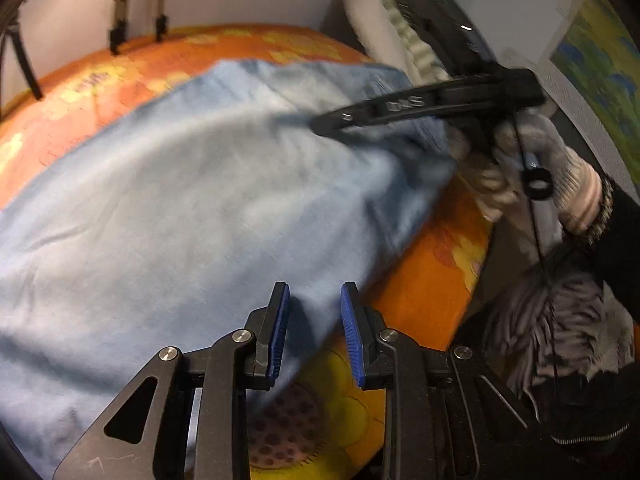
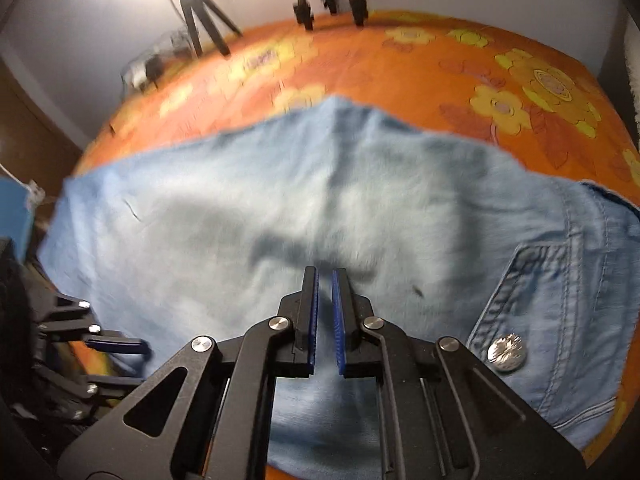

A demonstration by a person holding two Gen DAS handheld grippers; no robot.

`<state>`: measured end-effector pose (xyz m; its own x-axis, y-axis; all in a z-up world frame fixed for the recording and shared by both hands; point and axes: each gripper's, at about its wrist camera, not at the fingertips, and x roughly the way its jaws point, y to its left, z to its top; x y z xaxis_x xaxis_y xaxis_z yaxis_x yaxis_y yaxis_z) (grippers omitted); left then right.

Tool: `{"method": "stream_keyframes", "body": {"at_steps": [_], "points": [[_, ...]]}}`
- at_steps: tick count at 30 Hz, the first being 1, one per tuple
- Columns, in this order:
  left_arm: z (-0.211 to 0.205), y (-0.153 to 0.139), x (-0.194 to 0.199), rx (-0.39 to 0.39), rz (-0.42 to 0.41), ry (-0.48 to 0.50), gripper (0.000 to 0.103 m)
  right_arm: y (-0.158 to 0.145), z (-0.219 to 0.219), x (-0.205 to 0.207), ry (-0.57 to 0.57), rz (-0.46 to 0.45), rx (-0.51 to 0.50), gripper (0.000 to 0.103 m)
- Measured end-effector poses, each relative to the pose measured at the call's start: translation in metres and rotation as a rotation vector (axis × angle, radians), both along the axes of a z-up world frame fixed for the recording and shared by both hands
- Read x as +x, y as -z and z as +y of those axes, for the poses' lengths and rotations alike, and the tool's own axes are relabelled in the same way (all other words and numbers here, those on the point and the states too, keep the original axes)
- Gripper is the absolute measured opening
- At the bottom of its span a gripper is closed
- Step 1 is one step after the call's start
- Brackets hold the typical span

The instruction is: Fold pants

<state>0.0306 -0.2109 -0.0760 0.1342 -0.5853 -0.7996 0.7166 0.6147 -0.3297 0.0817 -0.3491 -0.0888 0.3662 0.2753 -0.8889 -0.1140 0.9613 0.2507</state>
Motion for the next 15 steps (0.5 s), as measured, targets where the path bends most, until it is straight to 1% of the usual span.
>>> {"method": "stream_keyframes", "body": {"at_steps": [2, 3, 5, 6, 7, 8, 9, 10, 11, 12, 14, 15], "points": [[-0.003, -0.003, -0.007, 0.004, -0.018, 0.031, 0.025, 0.001, -0.005, -0.008, 0.023, 0.002, -0.016, 0.007], [-0.005, -0.007, -0.010, -0.010, -0.017, 0.041, 0.025, -0.001, -0.008, -0.011, 0.038, 0.003, -0.024, 0.007], [-0.008, -0.012, -0.011, -0.020, -0.039, 0.037, 0.025, -0.013, -0.023, -0.027, 0.081, -0.019, -0.037, 0.007], [-0.011, -0.015, -0.010, -0.023, -0.049, 0.036, 0.025, -0.019, -0.033, -0.037, 0.125, -0.028, -0.032, 0.007], [-0.014, -0.017, -0.009, -0.029, -0.055, 0.038, 0.025, -0.025, -0.046, -0.050, 0.182, -0.038, -0.028, 0.013], [-0.018, -0.021, -0.007, -0.042, -0.060, 0.041, 0.025, -0.029, -0.056, -0.058, 0.225, -0.046, -0.031, 0.029], [-0.022, -0.024, -0.006, -0.050, -0.063, 0.046, 0.025, -0.034, -0.071, -0.071, 0.304, -0.058, -0.041, 0.040], [-0.026, -0.025, -0.006, -0.054, -0.070, 0.052, 0.025, -0.036, -0.084, -0.081, 0.365, -0.065, -0.048, 0.058], [-0.033, -0.027, -0.005, -0.056, -0.081, 0.061, 0.025, -0.039, -0.105, -0.096, 0.456, -0.072, -0.049, 0.059], [-0.037, -0.027, -0.005, -0.058, -0.082, 0.068, 0.025, -0.038, -0.118, -0.105, 0.514, -0.069, -0.047, 0.059], [-0.046, -0.025, -0.004, -0.059, -0.073, 0.084, 0.025, -0.034, -0.149, -0.120, 0.648, -0.040, -0.044, 0.059], [-0.050, -0.022, -0.004, -0.052, -0.070, 0.092, 0.025, -0.029, -0.164, -0.127, 0.715, -0.021, -0.015, 0.059]]}}
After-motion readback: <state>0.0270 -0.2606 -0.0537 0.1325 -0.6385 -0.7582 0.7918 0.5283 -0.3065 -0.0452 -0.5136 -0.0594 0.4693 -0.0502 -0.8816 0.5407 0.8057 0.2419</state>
